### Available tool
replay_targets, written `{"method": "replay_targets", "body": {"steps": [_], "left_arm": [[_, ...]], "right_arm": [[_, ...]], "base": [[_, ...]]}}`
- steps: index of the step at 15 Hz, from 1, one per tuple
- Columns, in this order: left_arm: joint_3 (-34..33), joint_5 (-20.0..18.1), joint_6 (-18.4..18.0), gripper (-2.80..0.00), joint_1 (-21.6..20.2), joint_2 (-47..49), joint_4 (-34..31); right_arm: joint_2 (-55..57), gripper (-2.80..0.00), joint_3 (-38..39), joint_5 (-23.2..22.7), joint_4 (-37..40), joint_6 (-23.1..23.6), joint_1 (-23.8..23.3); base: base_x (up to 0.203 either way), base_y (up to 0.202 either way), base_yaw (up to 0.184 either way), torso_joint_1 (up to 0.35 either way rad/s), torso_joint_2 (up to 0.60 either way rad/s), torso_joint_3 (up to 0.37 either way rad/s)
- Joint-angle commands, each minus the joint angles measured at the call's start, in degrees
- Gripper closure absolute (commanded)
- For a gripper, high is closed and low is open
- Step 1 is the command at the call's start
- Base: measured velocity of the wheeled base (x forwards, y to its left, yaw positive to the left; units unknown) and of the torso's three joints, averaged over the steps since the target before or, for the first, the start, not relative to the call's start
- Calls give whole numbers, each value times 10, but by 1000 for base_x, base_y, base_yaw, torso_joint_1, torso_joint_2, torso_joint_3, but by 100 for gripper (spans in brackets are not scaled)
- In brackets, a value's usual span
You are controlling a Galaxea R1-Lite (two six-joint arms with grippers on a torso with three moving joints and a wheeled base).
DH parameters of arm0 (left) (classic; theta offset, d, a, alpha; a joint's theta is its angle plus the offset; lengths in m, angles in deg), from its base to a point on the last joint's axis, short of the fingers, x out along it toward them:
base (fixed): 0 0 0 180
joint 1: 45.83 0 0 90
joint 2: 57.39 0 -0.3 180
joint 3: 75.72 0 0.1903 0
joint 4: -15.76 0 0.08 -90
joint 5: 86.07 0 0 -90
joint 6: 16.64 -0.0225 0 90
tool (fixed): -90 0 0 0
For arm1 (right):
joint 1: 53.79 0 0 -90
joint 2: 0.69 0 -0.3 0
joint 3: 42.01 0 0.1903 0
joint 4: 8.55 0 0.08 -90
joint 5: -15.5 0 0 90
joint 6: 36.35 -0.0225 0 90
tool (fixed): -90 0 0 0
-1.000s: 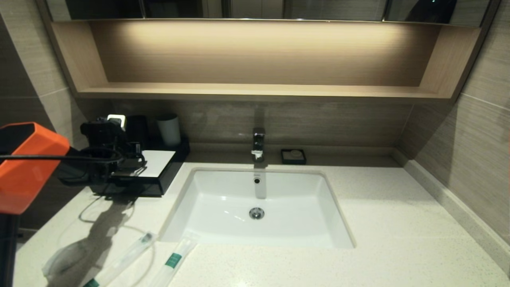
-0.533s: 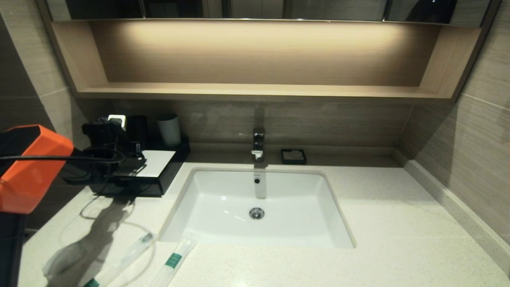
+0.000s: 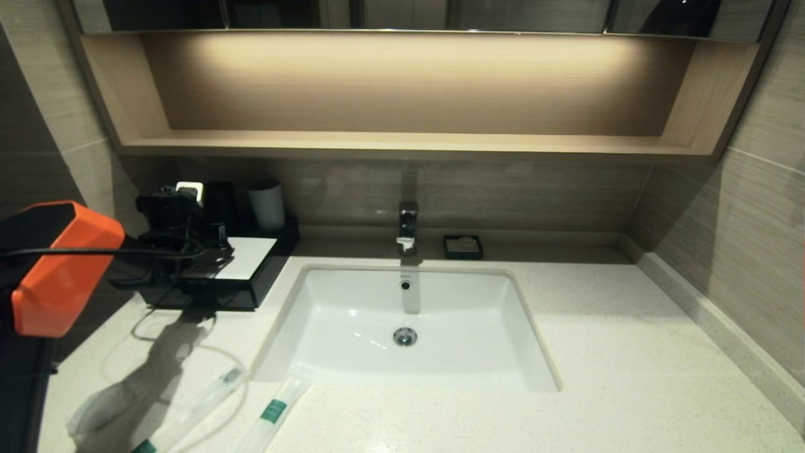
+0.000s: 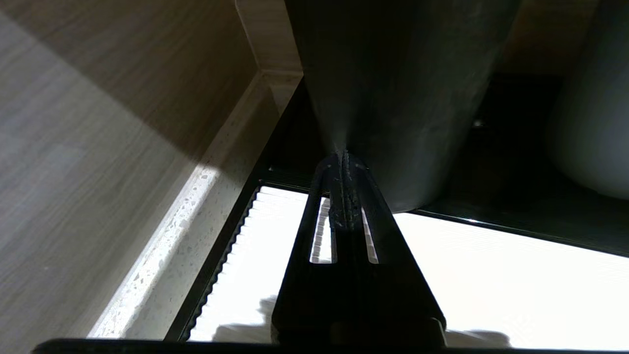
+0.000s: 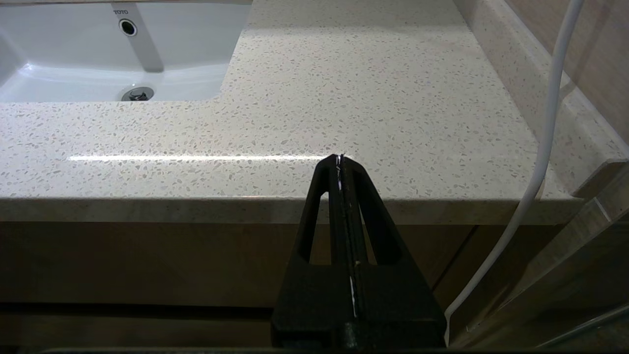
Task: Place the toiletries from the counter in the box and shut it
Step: Place the cup on the storage box, then open the drawer
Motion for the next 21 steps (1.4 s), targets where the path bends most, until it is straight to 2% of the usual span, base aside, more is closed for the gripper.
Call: {"method": "replay_targets", "body": {"steps": [1,4,9,11,13,16,21], "left_arm": [[11,1,-1,0,0,12,2],[-5,1,0,0,-1,8,12],[-70,1,2,0,-4,-108,15],[-140,4,3,0,-2,-180,12],[-246,11,5,0,7,-257,13],[-395,23,30,0,25,-386,14],[-560,26,64,0,18,-574,-15]], "right_arm": [[0,0,0,0,1,0,0],[0,0,0,0,1,0,0],[0,0,0,0,1,0,0],[0,0,0,0,1,0,0],[0,0,0,0,1,0,0],[1,0,0,0,1,0,0],[0,0,0,0,1,0,0]], "base": [[0,0,0,0,0,0],[0,0,0,0,0,0],[0,0,0,0,0,0],[0,0,0,0,0,0],[0,0,0,0,0,0],[0,0,0,0,0,0],[0,0,0,0,0,0]]}}
